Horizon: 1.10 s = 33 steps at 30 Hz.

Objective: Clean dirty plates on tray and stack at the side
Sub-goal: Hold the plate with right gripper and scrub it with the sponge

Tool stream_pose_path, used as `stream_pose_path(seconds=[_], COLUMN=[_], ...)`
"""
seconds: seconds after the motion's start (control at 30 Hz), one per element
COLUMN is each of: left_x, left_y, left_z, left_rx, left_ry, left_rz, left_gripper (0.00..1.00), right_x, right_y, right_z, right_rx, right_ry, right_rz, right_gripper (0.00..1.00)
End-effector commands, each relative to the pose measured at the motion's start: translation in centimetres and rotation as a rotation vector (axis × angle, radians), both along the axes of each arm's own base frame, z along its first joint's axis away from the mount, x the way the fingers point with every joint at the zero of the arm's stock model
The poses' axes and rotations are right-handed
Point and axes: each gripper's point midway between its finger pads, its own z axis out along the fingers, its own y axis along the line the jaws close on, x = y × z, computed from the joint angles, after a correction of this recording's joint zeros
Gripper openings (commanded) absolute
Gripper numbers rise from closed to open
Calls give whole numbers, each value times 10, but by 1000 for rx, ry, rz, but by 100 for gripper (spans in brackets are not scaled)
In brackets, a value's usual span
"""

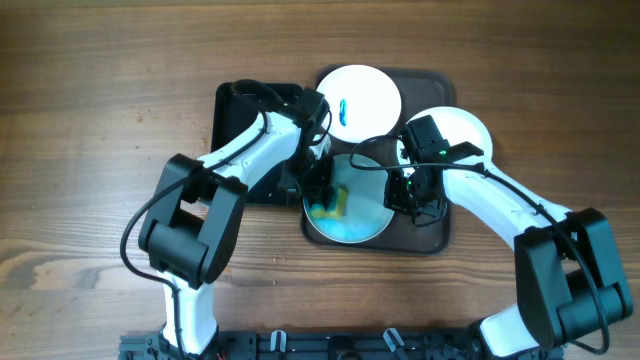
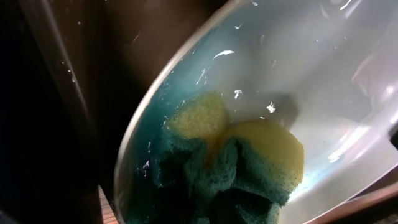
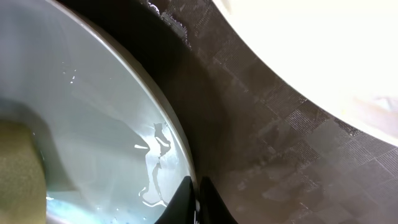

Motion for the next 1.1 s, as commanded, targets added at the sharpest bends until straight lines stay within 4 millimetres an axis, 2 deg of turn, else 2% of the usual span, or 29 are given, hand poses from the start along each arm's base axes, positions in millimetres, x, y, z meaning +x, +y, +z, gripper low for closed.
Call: stream_pose_path(seconds=[0.0,0.03,0.07,0.17,0.23,0.37,0.47,0.5,0.57,0.63,0.7,0.77,0.87,0.9,0.97,1.03,1.07], left_x=[5,3,-3,-16,-23,-53,-69,-68,-51,-26,-4,6,22,28,39,45,50], left_y=[62,58,38,-39,-74,-102,-110,-106,-77,-35,-2,7,8,14,39,67,98], left_z=[-25,-25,-24,-3,7,8,11,9,-1,-6,0,23,93,114,150,163,166], left_rx=[319,301,196,-232,-357,-380,-392,-368,-252,-124,-65,-115,-321,-356,-380,-341,-278], left_ry=[-58,-50,-12,62,44,63,95,98,74,36,1,-3,-94,-154,-279,-335,-368], left_rz=[-26,-27,-17,-79,-137,-238,-268,-262,-206,-123,-33,25,94,111,147,207,278], left_gripper=[4,4,4,4,4,4,4,4,4,4,4,4,4,4,4,4,4], right_x=[3,3,3,4,4,4,4,4,4,4,4,4,7,10,22,33,44], right_y=[-15,-15,-15,-15,-15,-15,-15,-15,-15,-15,-15,-15,-14,-13,-15,-21,-20], right_z=[0,0,0,0,0,0,0,0,0,0,0,0,2,5,25,47,73], right_rx=[-61,-61,-62,-61,-60,-60,-60,-60,-60,-60,-60,-60,-58,-57,-86,-134,-146], right_ry=[-15,-15,-16,-17,-18,-18,-19,-19,-19,-18,-19,-19,-31,-53,-110,-160,-224], right_rz=[-41,-40,-40,-40,-40,-40,-41,-40,-40,-40,-40,-40,-17,25,98,116,182], right_gripper=[4,4,4,4,4,4,4,4,4,4,4,4,4,4,4,4,4])
